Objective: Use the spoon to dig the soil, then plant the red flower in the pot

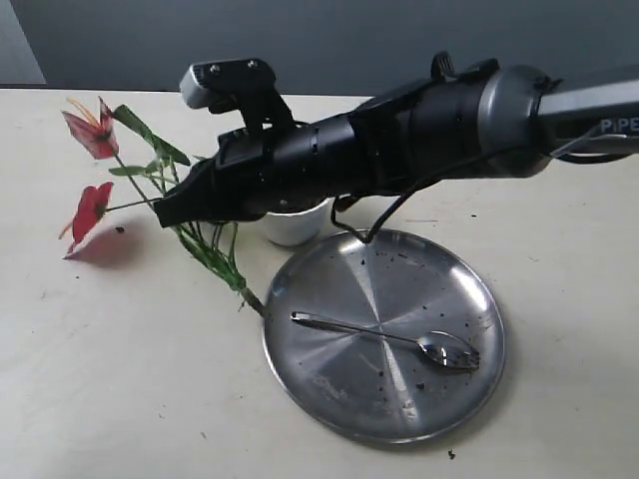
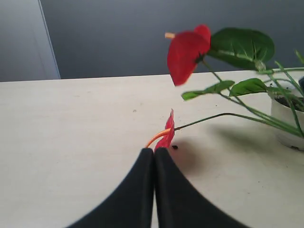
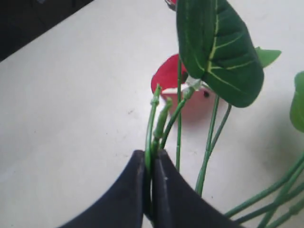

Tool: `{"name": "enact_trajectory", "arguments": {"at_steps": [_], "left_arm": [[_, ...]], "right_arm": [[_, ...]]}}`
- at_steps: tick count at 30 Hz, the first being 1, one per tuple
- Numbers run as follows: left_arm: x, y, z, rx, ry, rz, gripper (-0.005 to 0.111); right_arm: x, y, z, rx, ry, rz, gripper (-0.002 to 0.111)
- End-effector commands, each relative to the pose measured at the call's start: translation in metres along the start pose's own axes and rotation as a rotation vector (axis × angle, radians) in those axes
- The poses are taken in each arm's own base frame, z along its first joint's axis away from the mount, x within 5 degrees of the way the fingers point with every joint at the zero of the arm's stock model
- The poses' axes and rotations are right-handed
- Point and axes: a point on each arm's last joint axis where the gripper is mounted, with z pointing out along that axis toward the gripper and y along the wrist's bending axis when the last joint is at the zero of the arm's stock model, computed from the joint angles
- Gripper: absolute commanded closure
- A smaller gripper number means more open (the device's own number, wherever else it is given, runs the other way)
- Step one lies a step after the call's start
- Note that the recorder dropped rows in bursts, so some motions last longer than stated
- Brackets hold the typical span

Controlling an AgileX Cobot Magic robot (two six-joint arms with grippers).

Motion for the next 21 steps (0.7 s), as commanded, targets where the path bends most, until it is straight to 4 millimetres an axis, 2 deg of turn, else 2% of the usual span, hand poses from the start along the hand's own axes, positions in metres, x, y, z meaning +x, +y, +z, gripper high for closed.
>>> {"name": "enact_trajectory", "arguments": {"at_steps": [1, 4, 7, 12, 17, 19, 21], "left_arm": [[-0.001, 0.0, 0.0, 0.006, -0.006, -0.003, 0.105], [-0.001, 0.0, 0.0, 0.006, -0.006, -0.003, 0.105], [-0.001, 0.0, 0.0, 0.006, -0.006, -0.003, 0.105], [-0.001, 0.0, 0.0, 0.006, -0.006, -0.003, 0.105], [-0.001, 0.0, 0.0, 0.006, -0.006, -0.003, 0.105], [-0.001, 0.0, 0.0, 0.006, -0.006, -0.003, 0.105], [-0.001, 0.0, 0.0, 0.006, -0.006, -0.003, 0.105]], "right_arm": [[0.006, 0.005, 0.004, -0.029, 0.014, 0.017, 0.108], [0.01, 0.013, 0.009, -0.039, 0.028, 0.006, 0.108], [0.022, 0.015, 0.021, -0.042, 0.067, 0.008, 0.108], [0.042, 0.011, 0.039, -0.042, 0.129, 0.026, 0.108], [0.051, 0.007, 0.044, -0.042, 0.163, 0.014, 0.107], [0.053, 0.009, 0.044, -0.059, 0.184, -0.021, 0.097], [0.055, 0.009, 0.043, -0.058, 0.204, -0.015, 0.082]]}}
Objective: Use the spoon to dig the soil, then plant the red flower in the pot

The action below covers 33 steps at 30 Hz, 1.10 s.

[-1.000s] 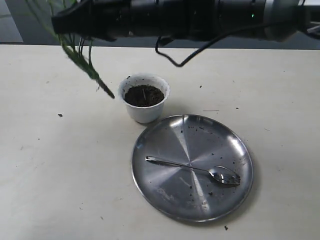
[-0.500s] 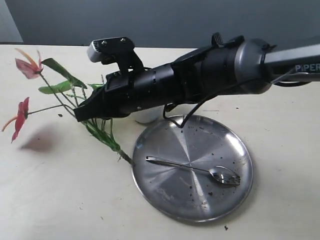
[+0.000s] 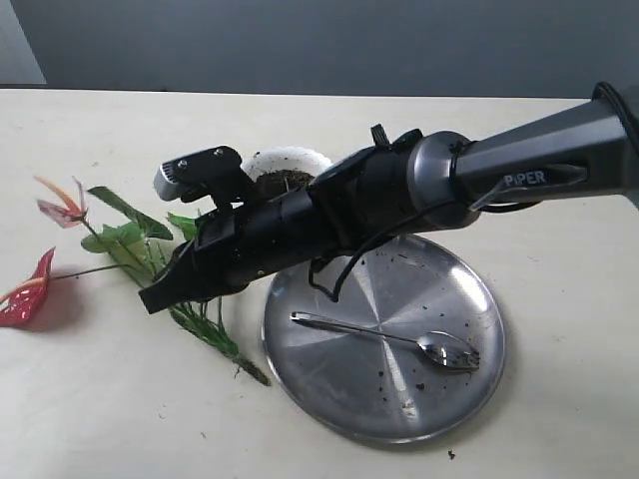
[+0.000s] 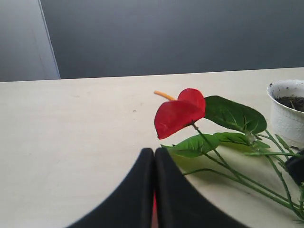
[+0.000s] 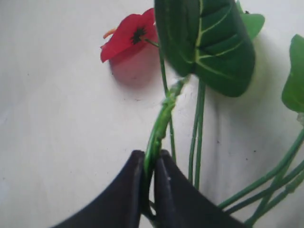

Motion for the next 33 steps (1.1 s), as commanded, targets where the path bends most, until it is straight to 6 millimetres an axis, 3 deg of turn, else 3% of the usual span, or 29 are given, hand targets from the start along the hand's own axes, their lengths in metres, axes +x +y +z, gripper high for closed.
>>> {"name": "enact_trajectory", "arguments": {"at_steps": [1, 3, 8, 13, 19, 33], "left_arm": [[-0.001, 0.0, 0.0, 0.006, -0.006, -0.003, 0.105], [-0.001, 0.0, 0.0, 0.006, -0.006, -0.003, 0.105], [-0.001, 0.0, 0.0, 0.006, -0.006, -0.003, 0.105], [-0.001, 0.0, 0.0, 0.006, -0.006, -0.003, 0.105], [-0.001, 0.0, 0.0, 0.006, -0.006, -0.003, 0.105], [-0.001, 0.0, 0.0, 0.006, -0.006, -0.003, 0.105]], "right_arm": [[0.005, 0.001, 0.0, -0.005, 0.046, -0.007, 0.073], [0.007, -0.001, 0.0, 0.008, 0.067, -0.005, 0.064], [0.009, 0.0, -0.002, 0.008, 0.139, -0.05, 0.064], [-0.003, 0.006, -0.006, 0.013, 0.246, -0.129, 0.048], [-0.02, 0.011, -0.003, 0.127, 0.25, -0.256, 0.049], [-0.002, -0.002, 0.019, 0.136, 0.286, -0.21, 0.049]]}}
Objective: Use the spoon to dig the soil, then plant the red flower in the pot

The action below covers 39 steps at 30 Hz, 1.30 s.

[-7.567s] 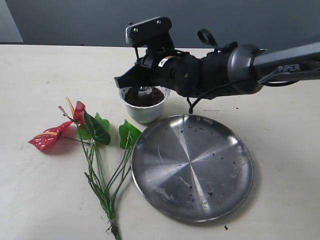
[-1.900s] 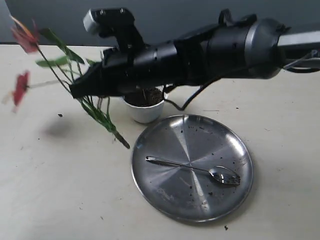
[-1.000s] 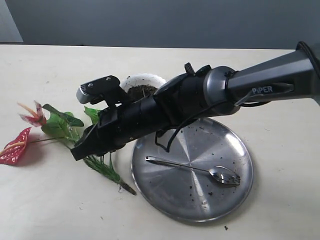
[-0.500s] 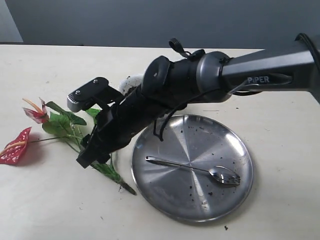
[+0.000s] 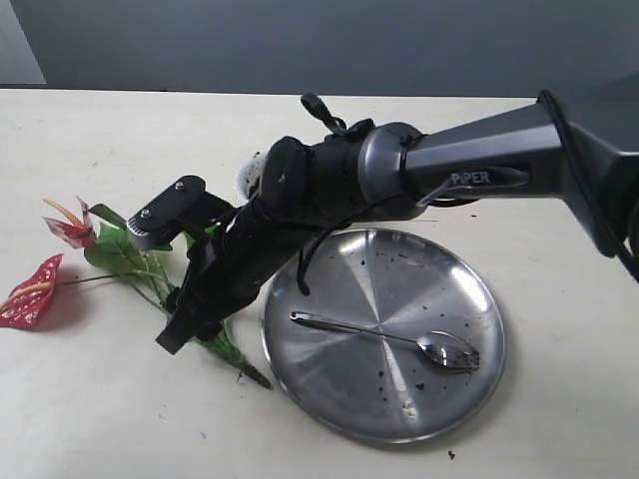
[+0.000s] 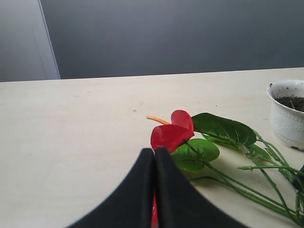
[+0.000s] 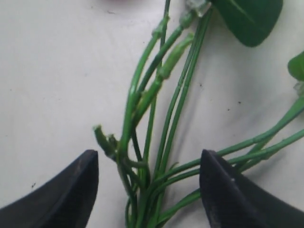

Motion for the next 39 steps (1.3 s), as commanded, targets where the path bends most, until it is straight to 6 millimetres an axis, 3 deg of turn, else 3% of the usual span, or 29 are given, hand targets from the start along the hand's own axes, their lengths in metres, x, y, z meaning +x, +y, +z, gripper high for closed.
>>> {"name": "enact_trajectory", "arguments": {"at_steps": [1, 6, 7, 12, 17, 26, 29, 34, 39], "left_arm": [[-0.001, 0.0, 0.0, 0.006, -0.006, -0.003, 0.105], [-0.001, 0.0, 0.0, 0.006, -0.006, -0.003, 0.105], [-0.001, 0.0, 0.0, 0.006, -0.006, -0.003, 0.105], [-0.001, 0.0, 0.0, 0.006, -0.006, -0.003, 0.105], [-0.001, 0.0, 0.0, 0.006, -0.006, -0.003, 0.105], [-0.001, 0.0, 0.0, 0.006, -0.006, -0.003, 0.105], [-0.001, 0.0, 0.0, 0.006, -0.006, -0.003, 0.105], [-0.001, 0.0, 0.0, 0.006, -0.006, -0.003, 0.105], [-0.001, 0.0, 0.0, 0.006, -0.006, -0.003, 0.105]], "right_arm": [[-0.005, -0.002, 0.001, 0.027, -0.039, 0.016, 0.049], [0.0, 0.004, 0.018, 0.043, -0.031, -0.002, 0.049], [0.001, 0.006, 0.023, 0.046, -0.027, -0.009, 0.054], [-0.01, 0.01, 0.009, 0.065, -0.081, -0.019, 0.109], [-0.039, 0.014, -0.033, 0.135, -0.27, 0.013, 0.108], [-0.086, 0.006, -0.129, 0.478, -0.768, 0.079, 0.108], [-0.092, -0.001, -0.153, 0.567, -0.993, 0.229, 0.108], [-0.09, 0.004, -0.161, 0.485, -1.198, 0.25, 0.109], [-0.076, 0.012, -0.154, 0.51, -1.275, 0.016, 0.109]]}}
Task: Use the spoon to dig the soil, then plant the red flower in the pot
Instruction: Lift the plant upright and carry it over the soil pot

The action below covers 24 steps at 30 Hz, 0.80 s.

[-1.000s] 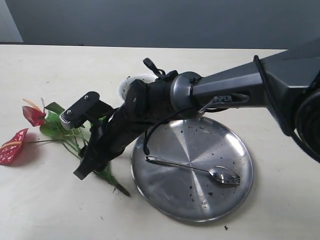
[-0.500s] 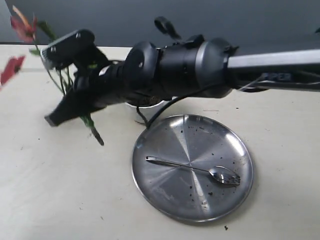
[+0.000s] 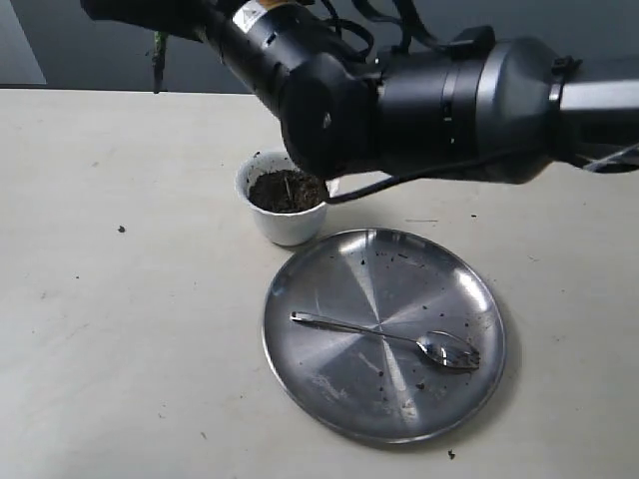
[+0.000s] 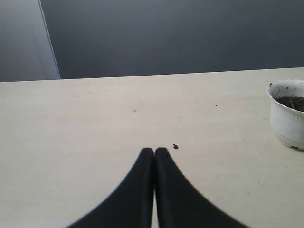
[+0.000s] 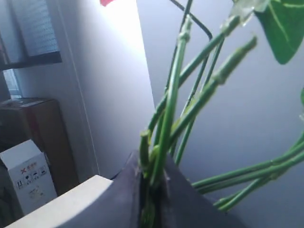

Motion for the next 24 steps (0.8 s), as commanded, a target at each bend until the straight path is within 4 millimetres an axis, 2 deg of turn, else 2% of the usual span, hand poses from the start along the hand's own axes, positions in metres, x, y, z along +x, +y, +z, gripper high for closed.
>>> {"name": "enact_trajectory", "arguments": {"at_steps": [1, 3, 6, 10, 13, 19, 24], "left_arm": [[-0.001, 0.0, 0.0, 0.006, -0.006, -0.003, 0.105], [-0.001, 0.0, 0.0, 0.006, -0.006, -0.003, 0.105], [-0.001, 0.0, 0.0, 0.006, -0.006, -0.003, 0.105], [-0.001, 0.0, 0.0, 0.006, -0.006, -0.003, 0.105], [-0.001, 0.0, 0.0, 0.006, -0.006, -0.003, 0.105], [-0.001, 0.0, 0.0, 0.006, -0.006, -0.003, 0.105], [-0.001, 0.0, 0.0, 0.006, -0.006, -0.003, 0.105]], "right_arm": [[0.005, -0.002, -0.015, -0.077, -0.162, -0.138, 0.109], [0.011, -0.018, -0.024, -0.019, -0.225, -0.132, 0.109], [0.026, -0.052, -0.034, 0.082, -0.202, -0.05, 0.109], [0.041, -0.082, -0.047, 0.122, -0.216, -0.014, 0.109], [0.053, -0.1, -0.049, 0.15, -0.218, 0.062, 0.109], [0.104, -0.11, -0.043, 0.141, -0.113, 0.036, 0.109], [0.139, -0.114, -0.034, 0.147, -0.047, 0.026, 0.109]]}}
